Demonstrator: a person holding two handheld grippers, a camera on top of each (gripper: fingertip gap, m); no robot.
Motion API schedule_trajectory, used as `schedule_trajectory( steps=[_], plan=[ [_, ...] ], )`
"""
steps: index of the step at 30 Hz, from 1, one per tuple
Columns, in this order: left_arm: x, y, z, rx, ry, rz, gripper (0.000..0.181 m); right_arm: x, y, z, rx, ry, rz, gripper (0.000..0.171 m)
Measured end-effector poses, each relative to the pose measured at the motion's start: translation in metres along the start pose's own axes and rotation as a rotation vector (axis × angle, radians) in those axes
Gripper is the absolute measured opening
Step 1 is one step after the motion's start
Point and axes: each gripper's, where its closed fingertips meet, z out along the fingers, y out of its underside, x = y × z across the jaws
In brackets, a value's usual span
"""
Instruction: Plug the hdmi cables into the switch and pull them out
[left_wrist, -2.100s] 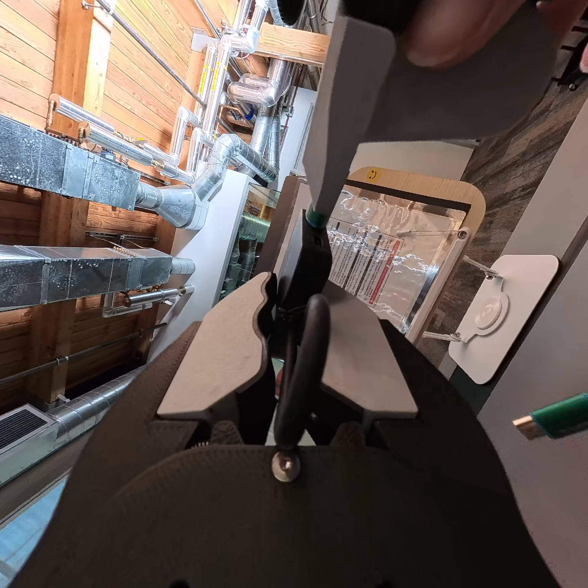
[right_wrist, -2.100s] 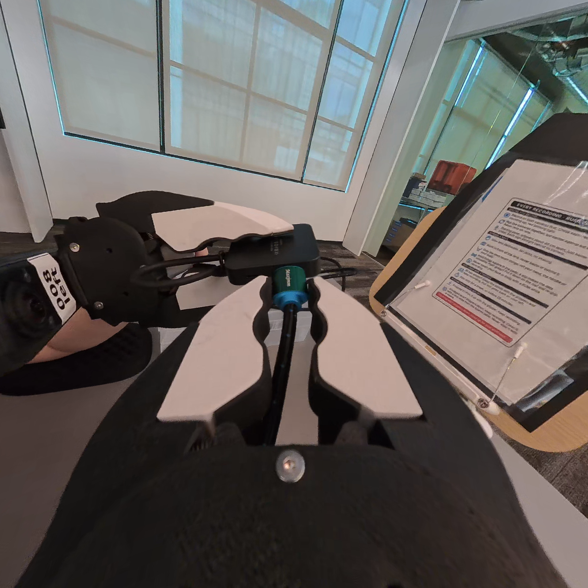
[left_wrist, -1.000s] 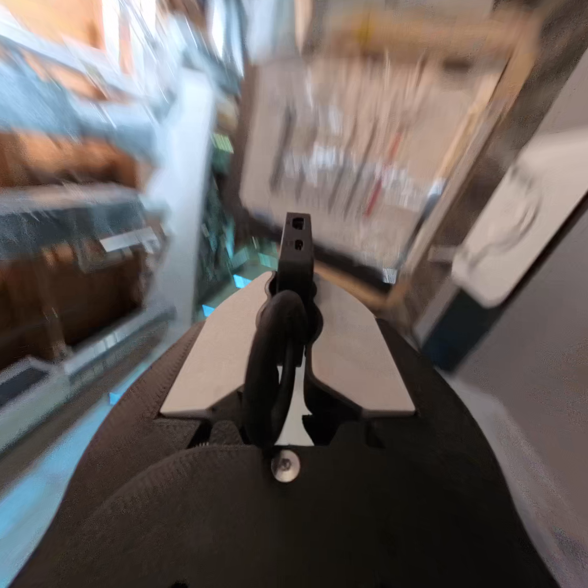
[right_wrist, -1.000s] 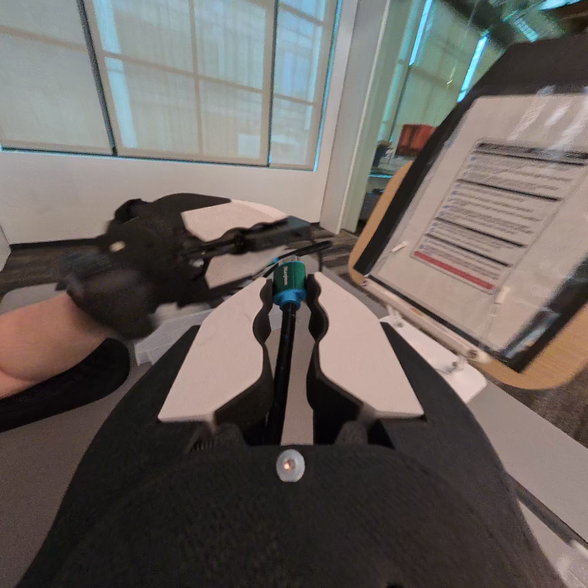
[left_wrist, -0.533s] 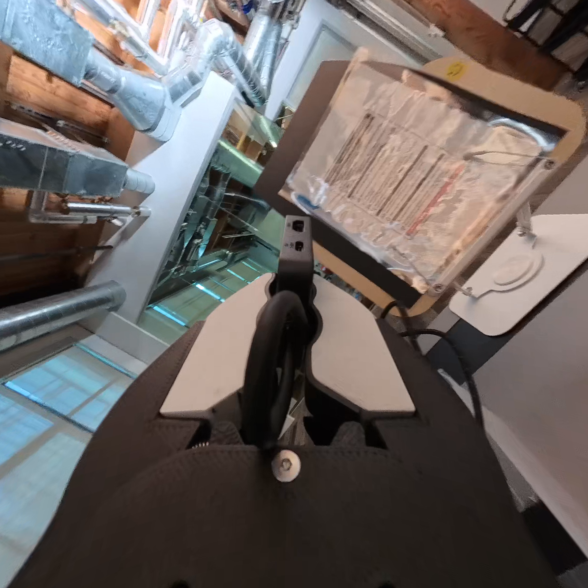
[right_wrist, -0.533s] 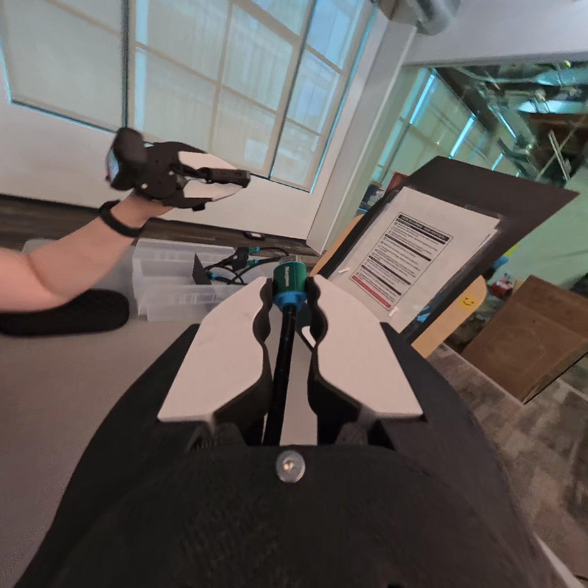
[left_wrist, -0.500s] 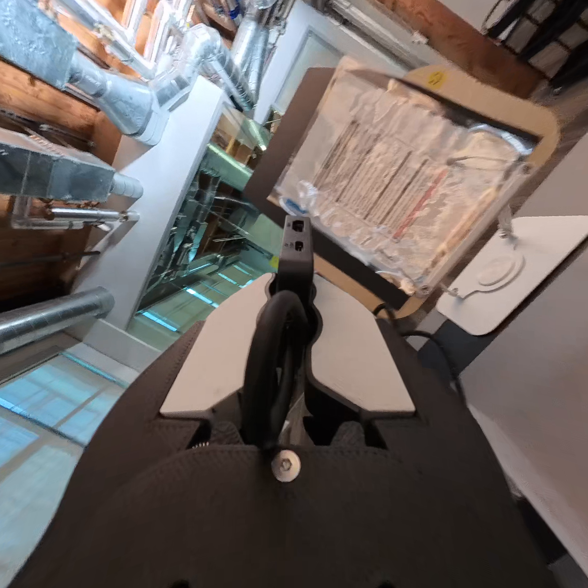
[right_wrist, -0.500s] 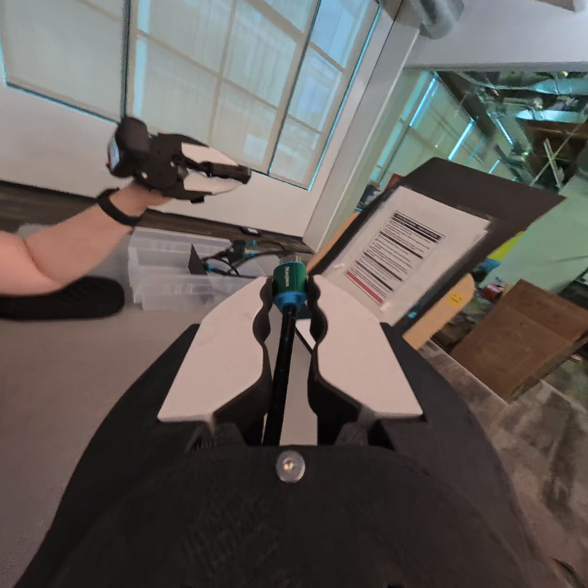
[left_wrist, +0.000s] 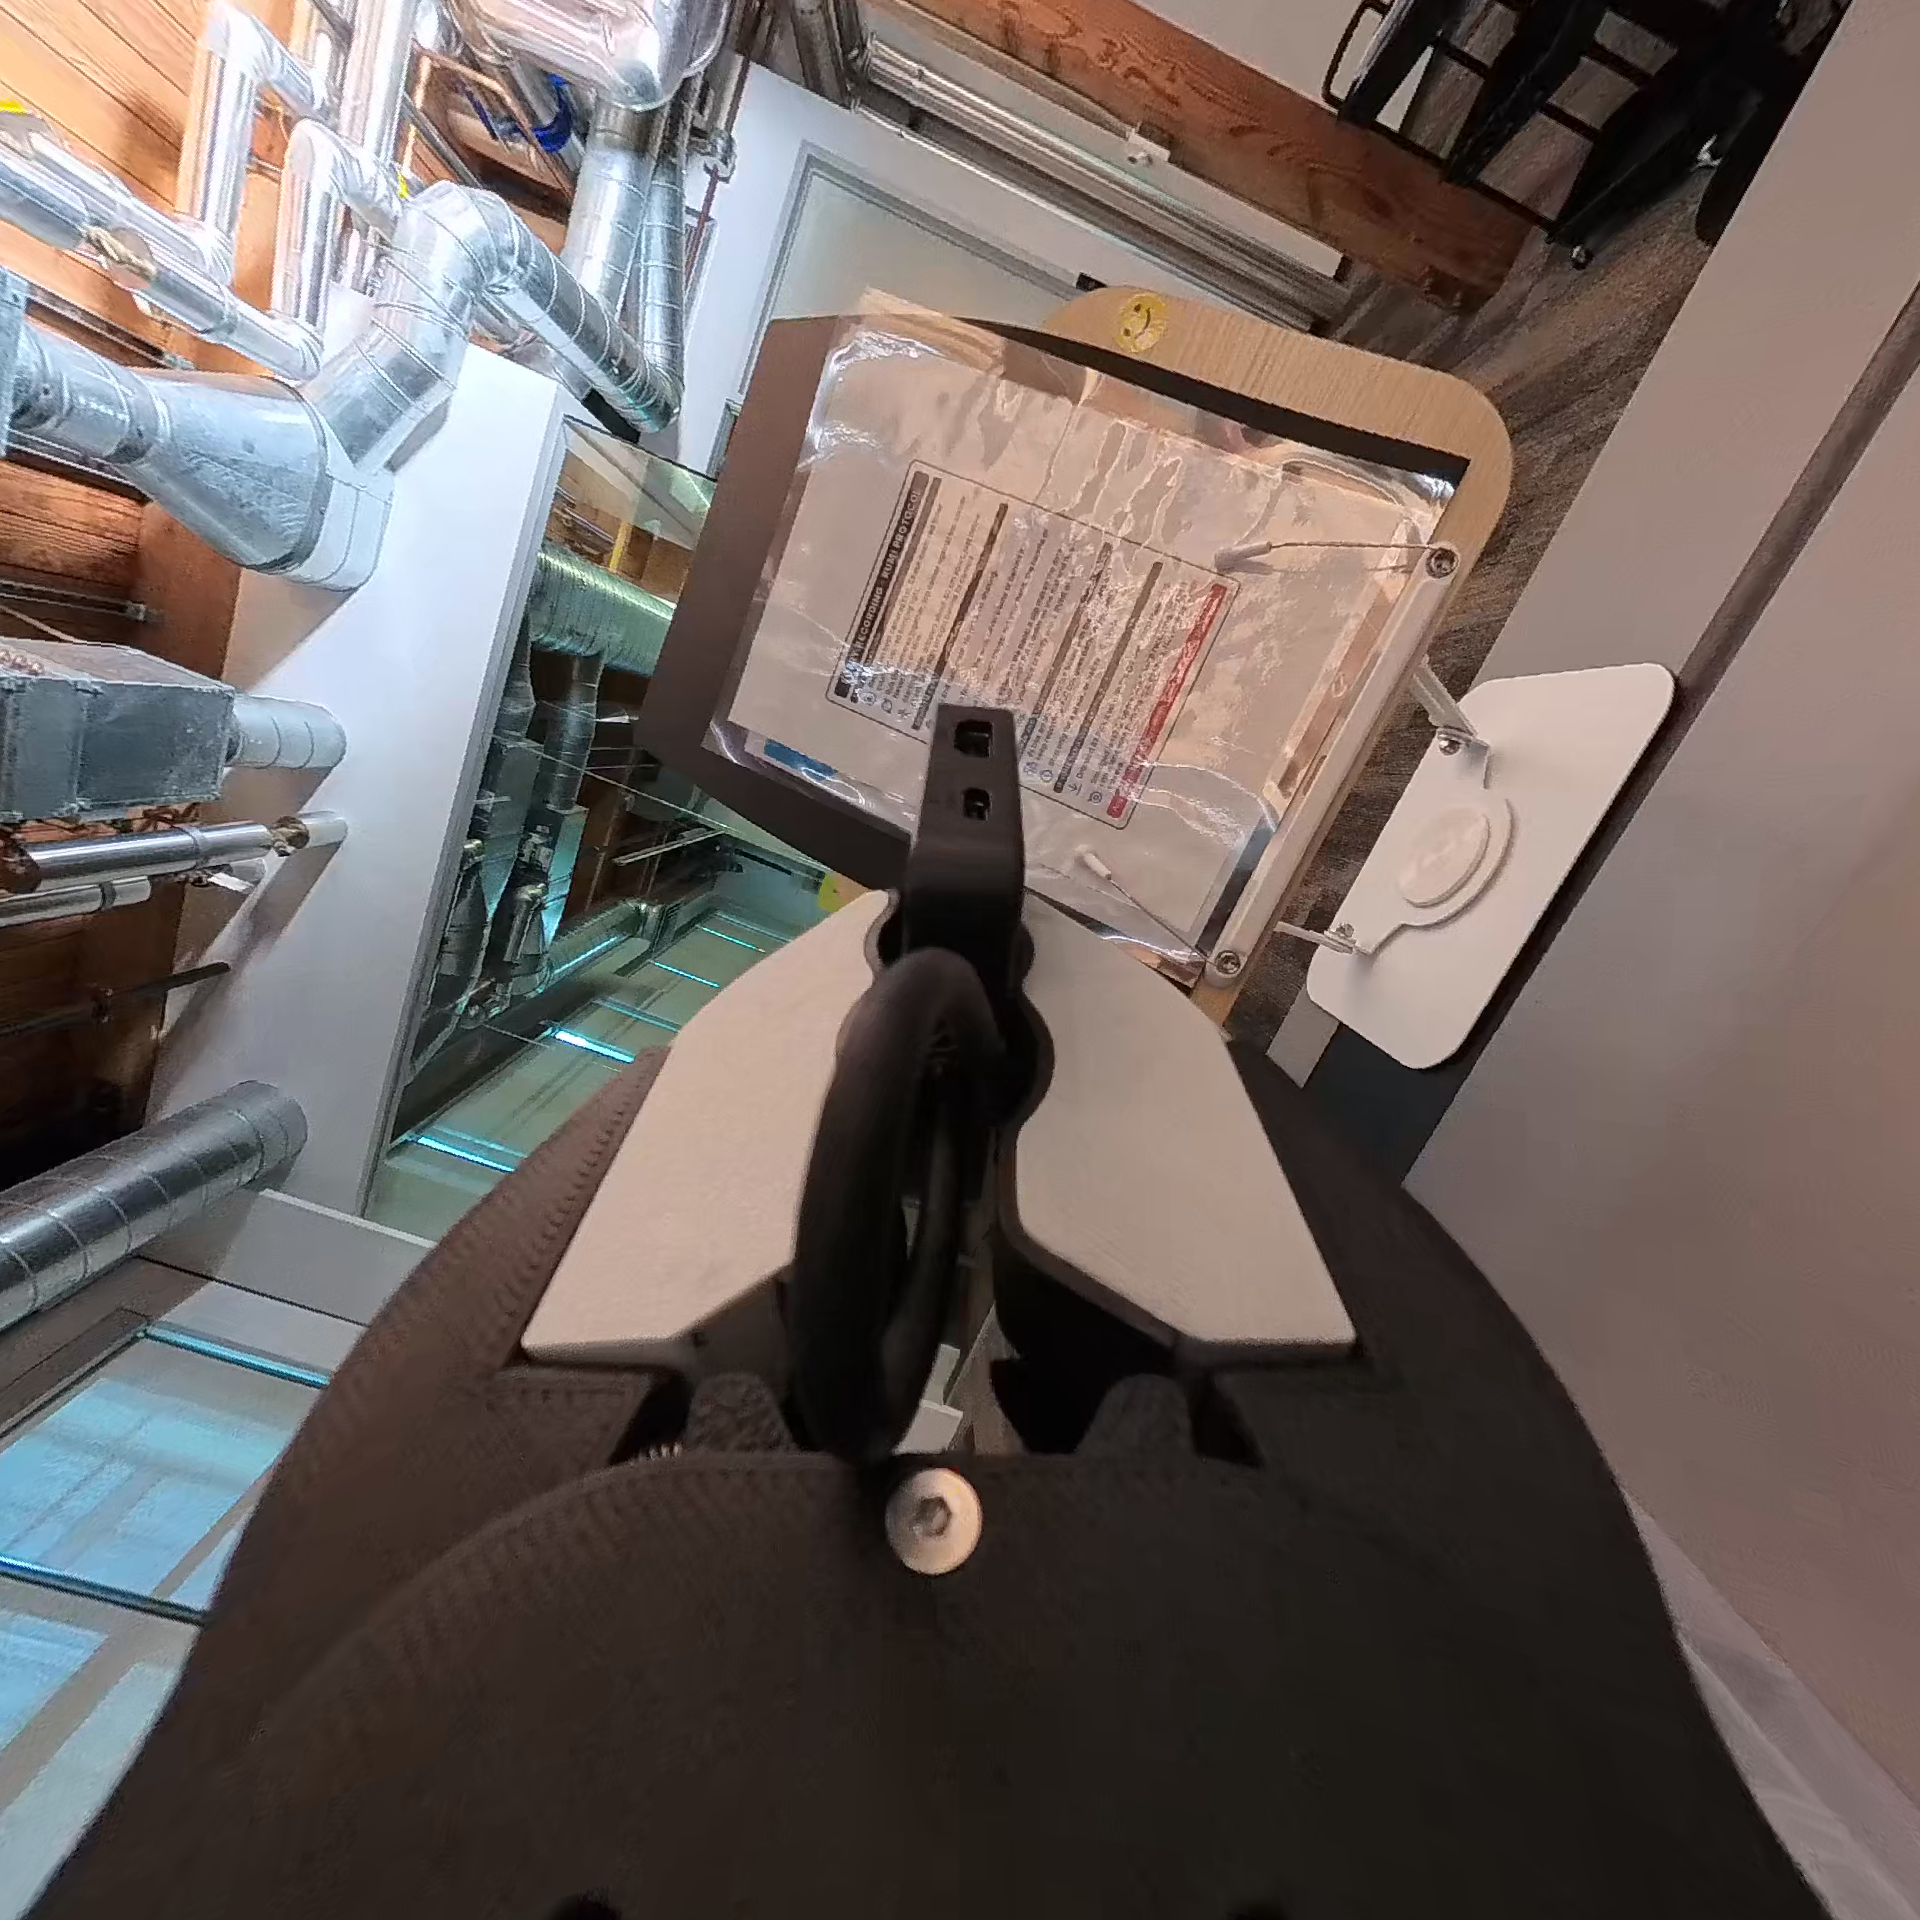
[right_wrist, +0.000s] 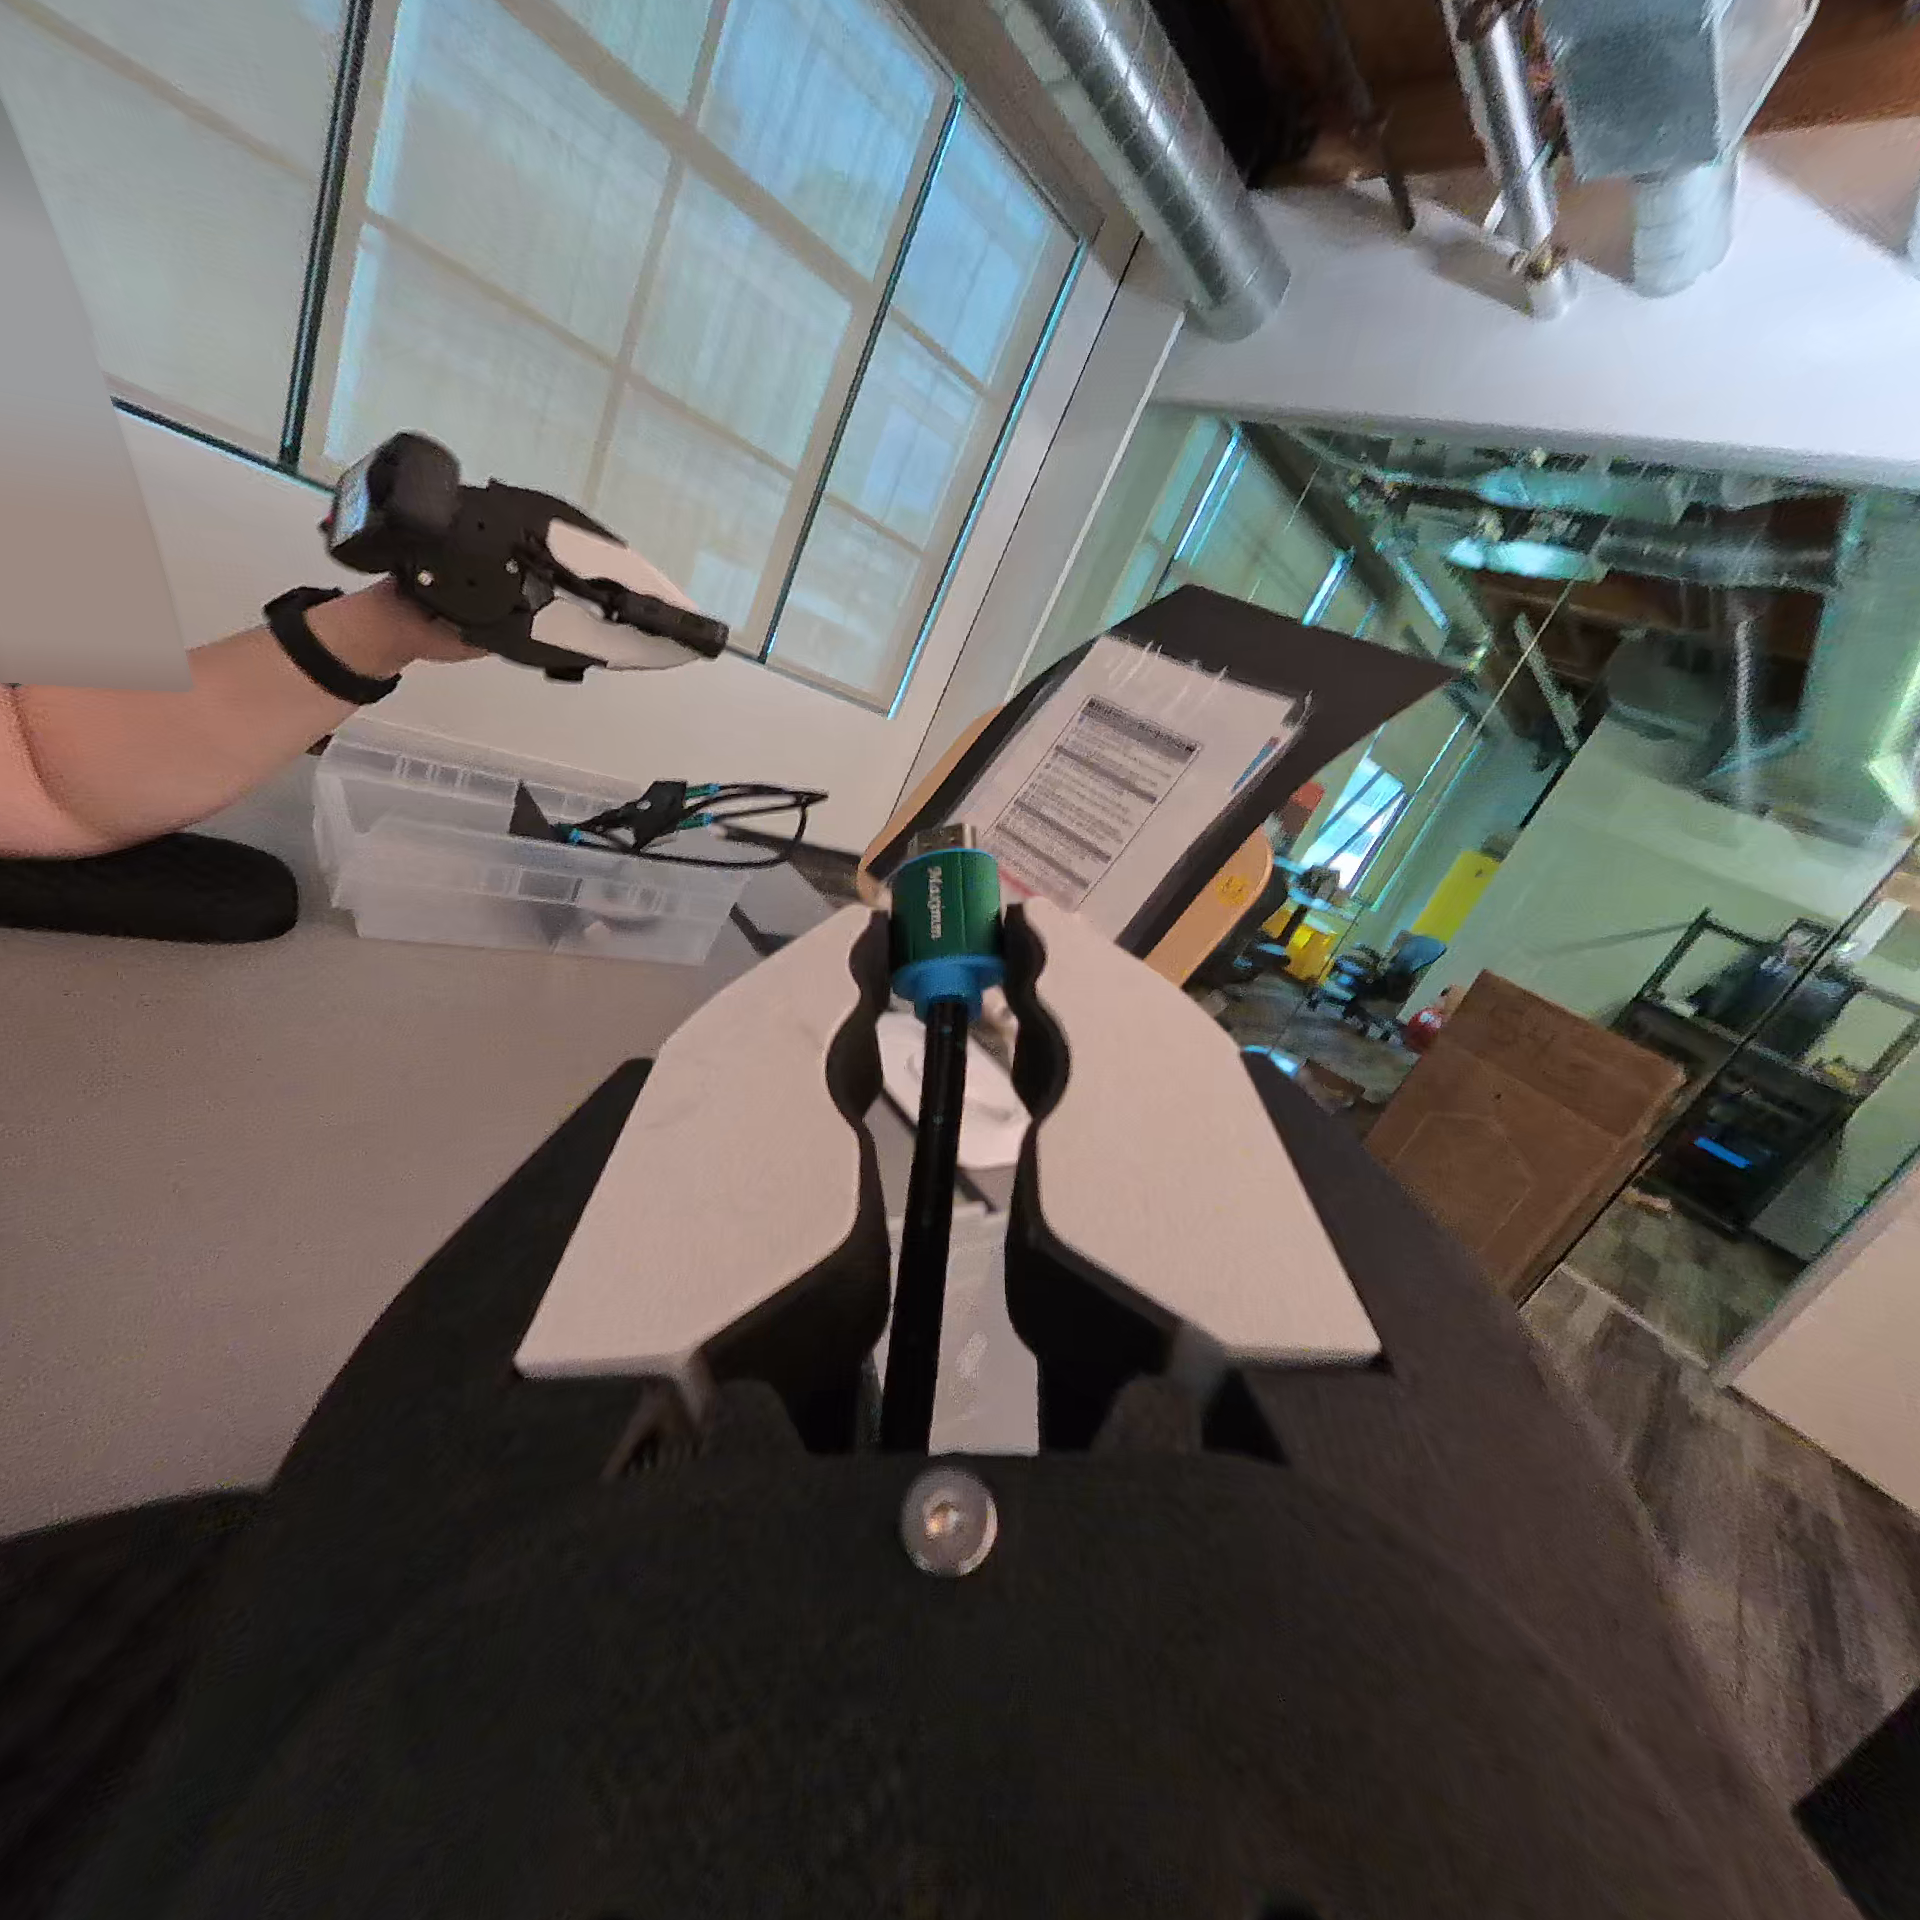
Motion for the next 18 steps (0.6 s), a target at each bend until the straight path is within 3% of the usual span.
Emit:
schedule_trajectory(
  steps=[4, 8, 13, 18],
  plan=[
    [0.003, 0.001, 0.001, -0.006, 0.012, 0.000, 0.016, -0.005, 0.027, -0.003, -0.122, -0.044, 0.049, 0.022],
    [0.006, -0.002, 0.001, -0.004, 0.019, 0.006, 0.016, -0.019, 0.070, 0.024, -0.334, -0.153, 0.047, 0.022],
    [0.011, -0.005, 0.001, 0.000, 0.032, 0.025, 0.016, -0.039, 0.075, 0.070, -0.252, -0.320, 0.024, 0.022],
    [0.014, -0.007, 0.001, 0.009, 0.046, 0.023, 0.016, -0.045, 0.107, 0.074, -0.276, -0.388, 0.115, 0.022]
  ],
)
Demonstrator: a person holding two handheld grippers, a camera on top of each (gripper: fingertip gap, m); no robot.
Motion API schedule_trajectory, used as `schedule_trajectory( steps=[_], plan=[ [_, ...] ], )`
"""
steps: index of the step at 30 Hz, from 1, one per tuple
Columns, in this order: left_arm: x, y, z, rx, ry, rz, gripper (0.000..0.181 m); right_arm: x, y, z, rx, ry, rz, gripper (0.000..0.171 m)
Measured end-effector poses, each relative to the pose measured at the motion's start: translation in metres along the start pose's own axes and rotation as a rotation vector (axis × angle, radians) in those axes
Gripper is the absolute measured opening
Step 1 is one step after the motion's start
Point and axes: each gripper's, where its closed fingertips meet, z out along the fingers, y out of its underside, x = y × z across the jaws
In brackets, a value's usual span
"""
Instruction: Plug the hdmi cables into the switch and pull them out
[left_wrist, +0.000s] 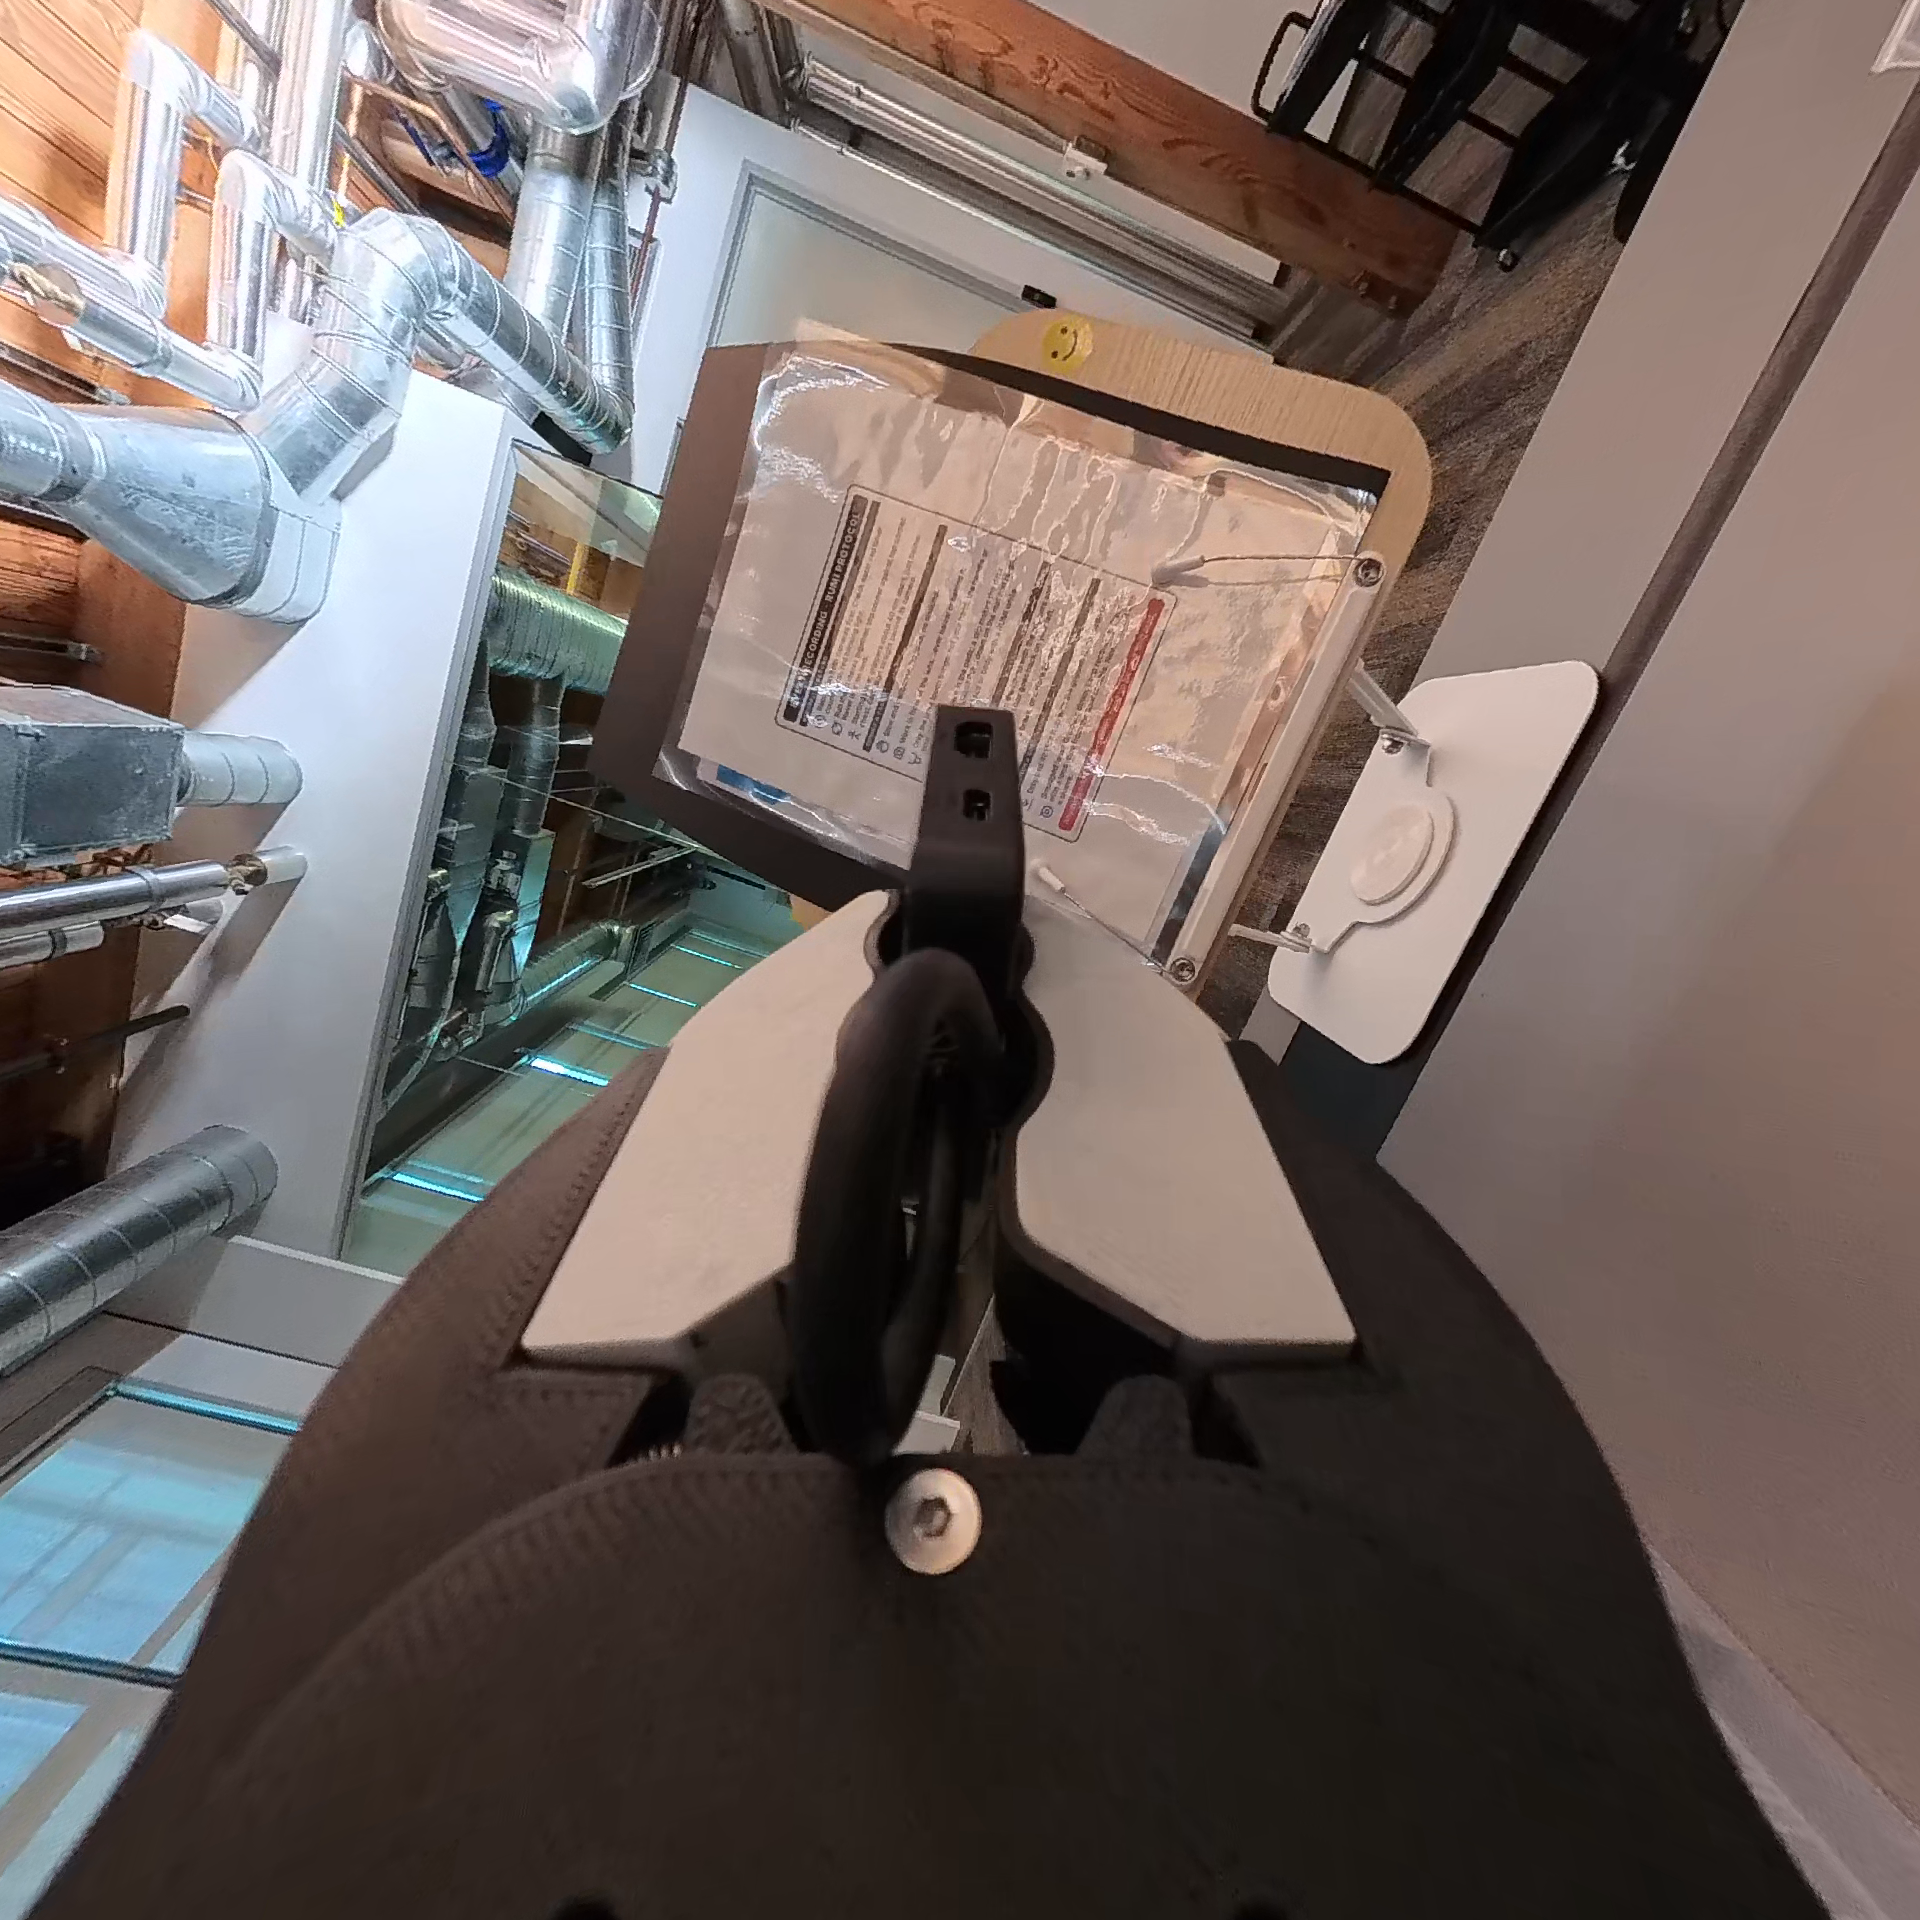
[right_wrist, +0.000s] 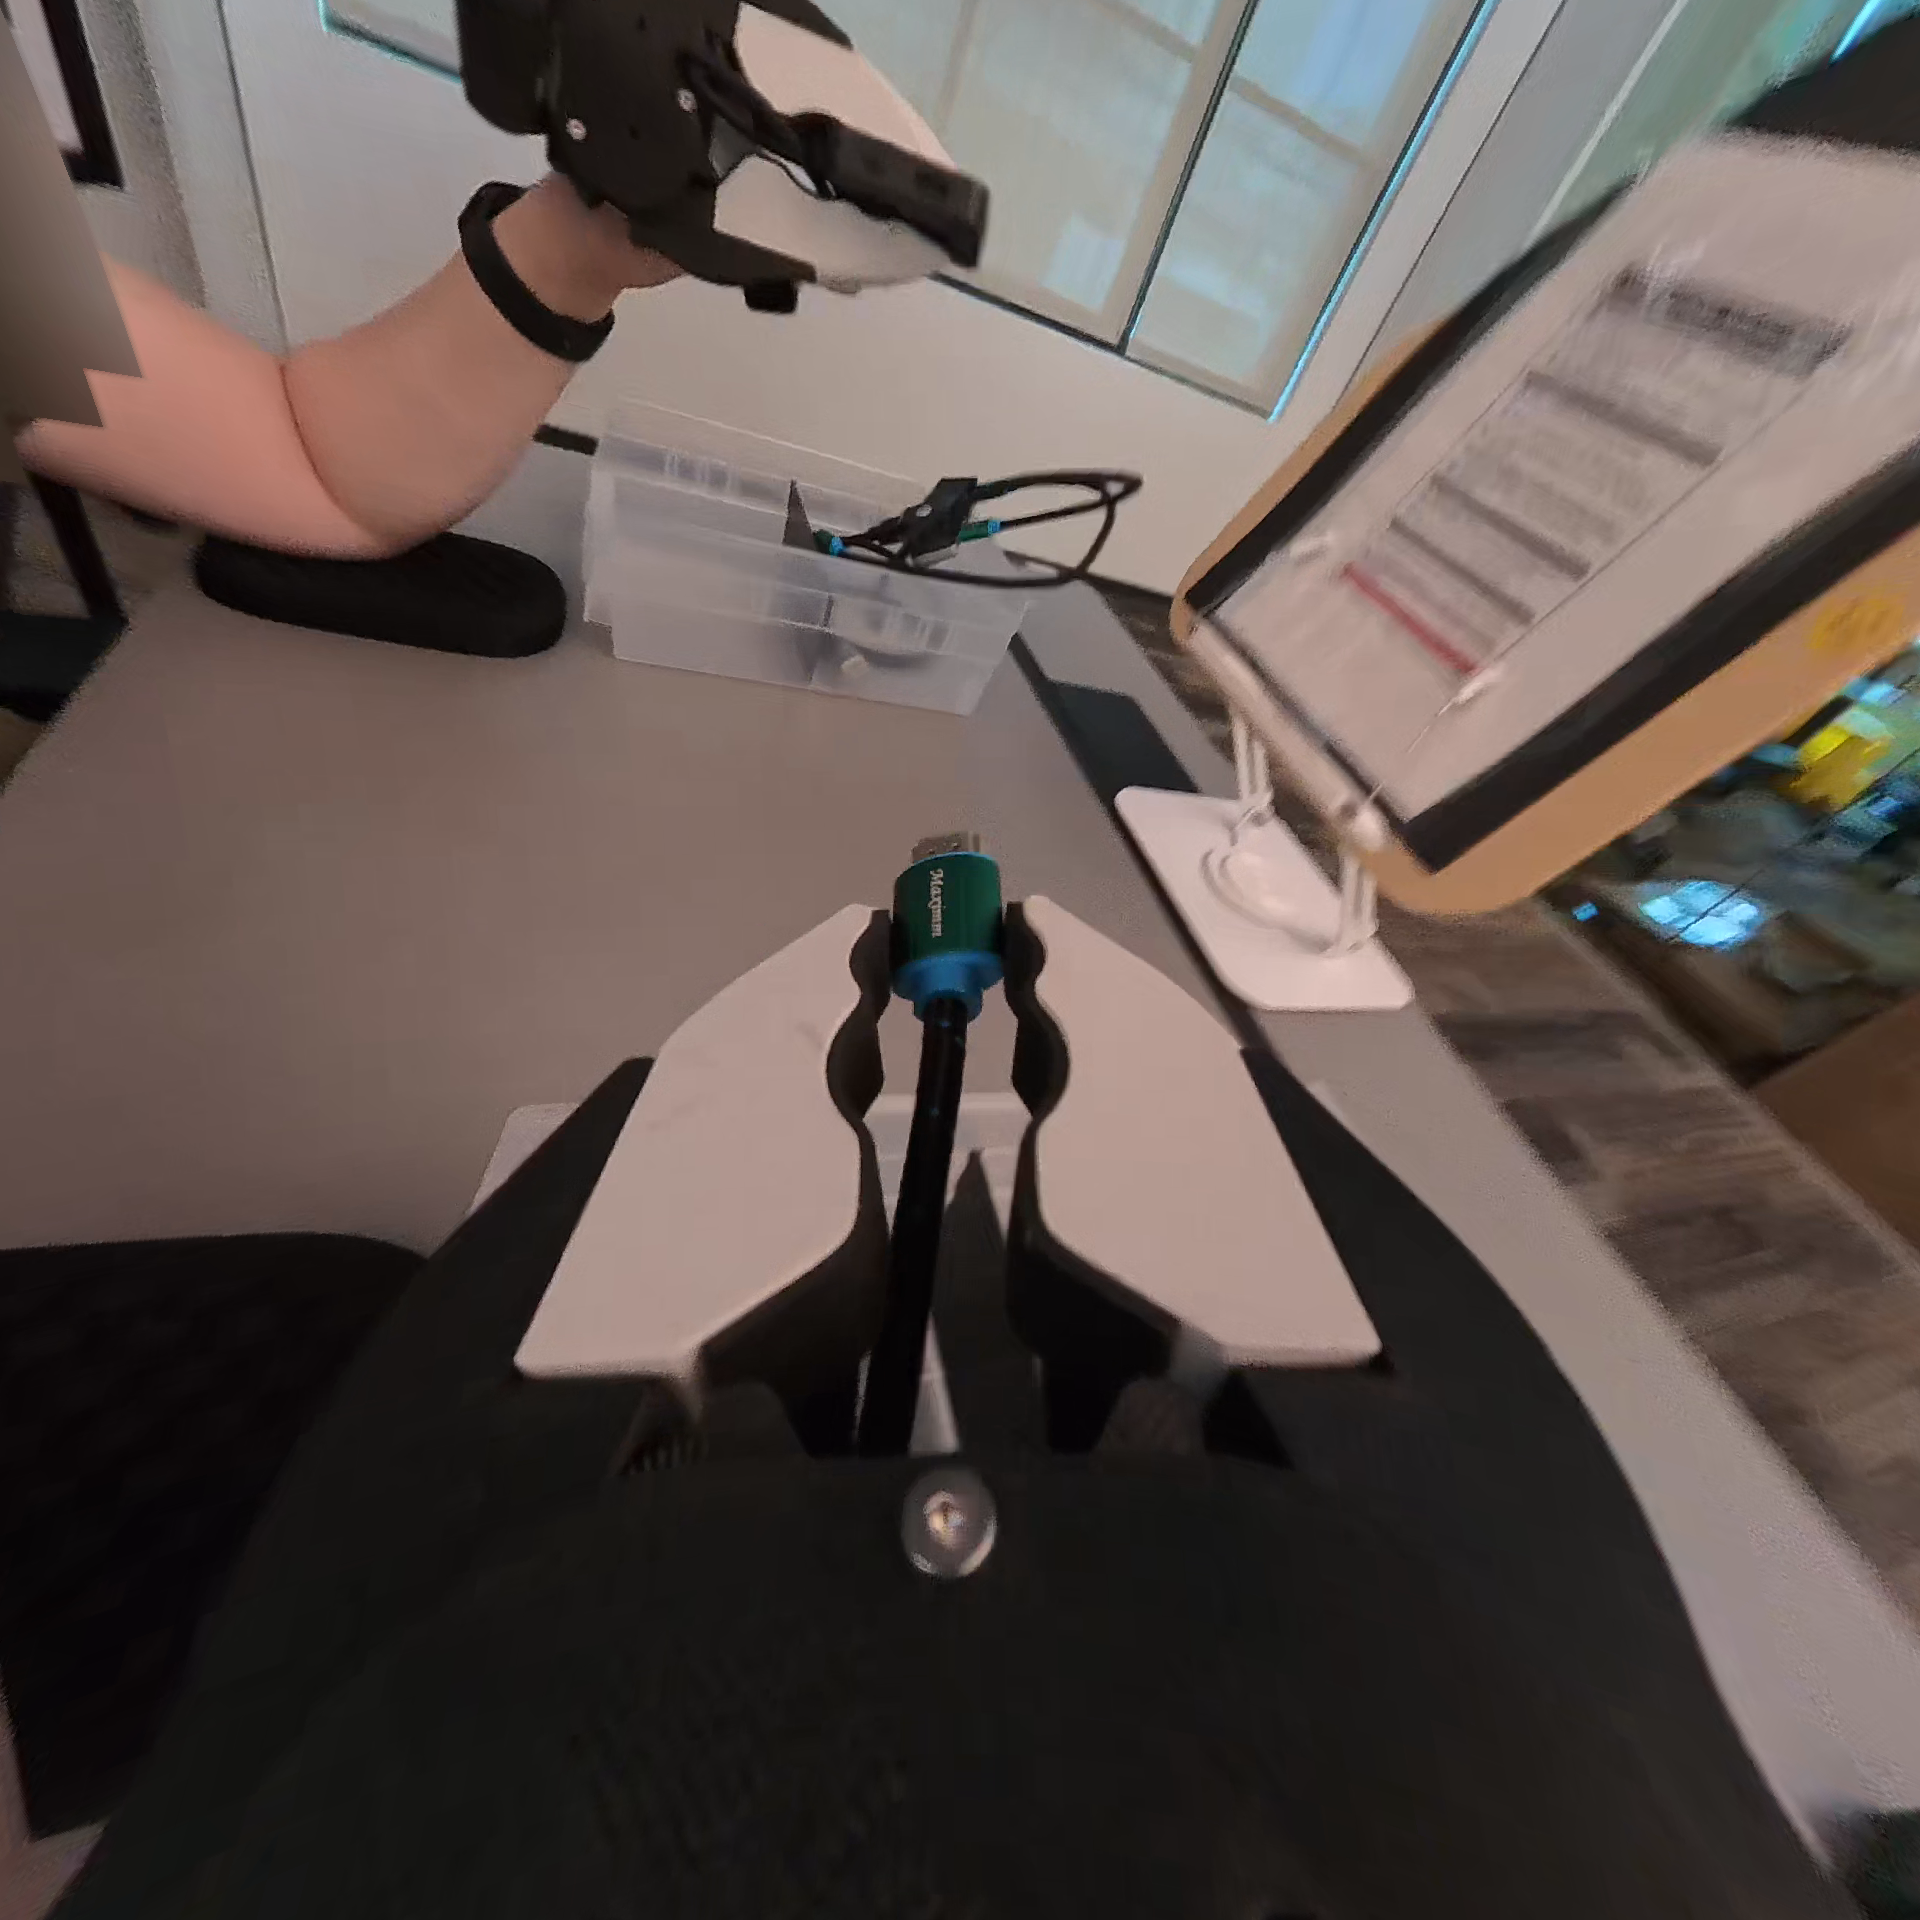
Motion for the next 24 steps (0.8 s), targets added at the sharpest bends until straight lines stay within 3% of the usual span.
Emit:
schedule_trajectory(
  steps=[2, 6, 11, 15, 19, 24],
  plan=[
    [0.002, -0.001, 0.000, -0.001, 0.004, 0.010, 0.016, 0.001, 0.029, 0.001, -0.026, -0.041, 0.135, 0.021],
    [0.008, -0.004, 0.001, -0.004, 0.017, 0.031, 0.016, -0.003, 0.096, 0.012, -0.265, -0.080, 0.284, 0.021],
    [0.012, -0.003, 0.002, -0.013, 0.034, 0.027, 0.016, -0.014, 0.115, 0.025, -0.370, -0.135, 0.311, 0.025],
    [0.013, 0.000, 0.003, -0.026, 0.045, 0.021, 0.016, -0.006, 0.114, 0.023, -0.392, -0.060, 0.287, 0.047],
    [0.015, -0.003, 0.002, -0.015, 0.054, 0.019, 0.016, 0.001, 0.073, 0.015, -0.302, 0.007, 0.203, 0.051],
    [0.036, -0.037, -0.008, 0.178, 0.131, 0.030, 0.016, 0.004, -0.075, 0.025, 0.090, 0.191, -0.288, 0.049]
  ],
)
